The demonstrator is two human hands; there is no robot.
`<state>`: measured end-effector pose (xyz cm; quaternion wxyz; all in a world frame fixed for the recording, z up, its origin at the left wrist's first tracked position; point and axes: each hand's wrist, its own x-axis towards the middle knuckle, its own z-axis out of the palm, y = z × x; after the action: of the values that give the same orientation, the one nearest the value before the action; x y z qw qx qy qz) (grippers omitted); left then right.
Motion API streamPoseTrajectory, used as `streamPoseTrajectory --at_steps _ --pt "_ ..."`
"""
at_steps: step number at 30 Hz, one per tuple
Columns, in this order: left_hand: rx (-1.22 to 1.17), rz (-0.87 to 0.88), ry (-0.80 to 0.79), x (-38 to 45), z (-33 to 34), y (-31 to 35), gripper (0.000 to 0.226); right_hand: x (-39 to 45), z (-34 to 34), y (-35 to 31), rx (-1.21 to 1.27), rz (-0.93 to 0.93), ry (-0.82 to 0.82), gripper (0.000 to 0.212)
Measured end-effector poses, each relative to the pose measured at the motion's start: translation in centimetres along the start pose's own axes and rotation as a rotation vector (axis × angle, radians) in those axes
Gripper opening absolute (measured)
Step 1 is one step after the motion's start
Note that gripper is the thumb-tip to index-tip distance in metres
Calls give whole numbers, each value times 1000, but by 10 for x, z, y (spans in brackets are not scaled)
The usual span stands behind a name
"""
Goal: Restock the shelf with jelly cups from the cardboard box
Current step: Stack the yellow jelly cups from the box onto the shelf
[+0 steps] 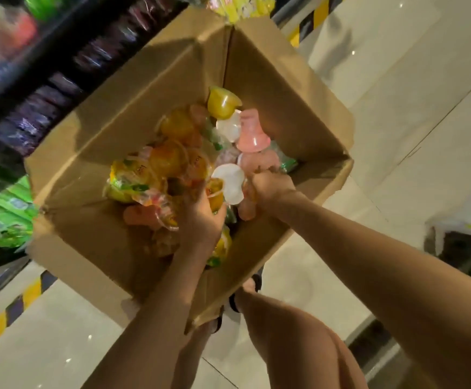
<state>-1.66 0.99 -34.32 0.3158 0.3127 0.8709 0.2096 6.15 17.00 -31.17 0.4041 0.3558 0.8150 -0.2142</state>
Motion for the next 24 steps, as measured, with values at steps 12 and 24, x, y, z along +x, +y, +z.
streamPoseTrajectory --at_steps 12,24 --pt "-261 -239 99 19 21 -5 80 35 27 -10 -374 -120 13 50" --pt "-233 -309 -1 -10 -45 23 54 -33 -29 10 168 -36 13 26"
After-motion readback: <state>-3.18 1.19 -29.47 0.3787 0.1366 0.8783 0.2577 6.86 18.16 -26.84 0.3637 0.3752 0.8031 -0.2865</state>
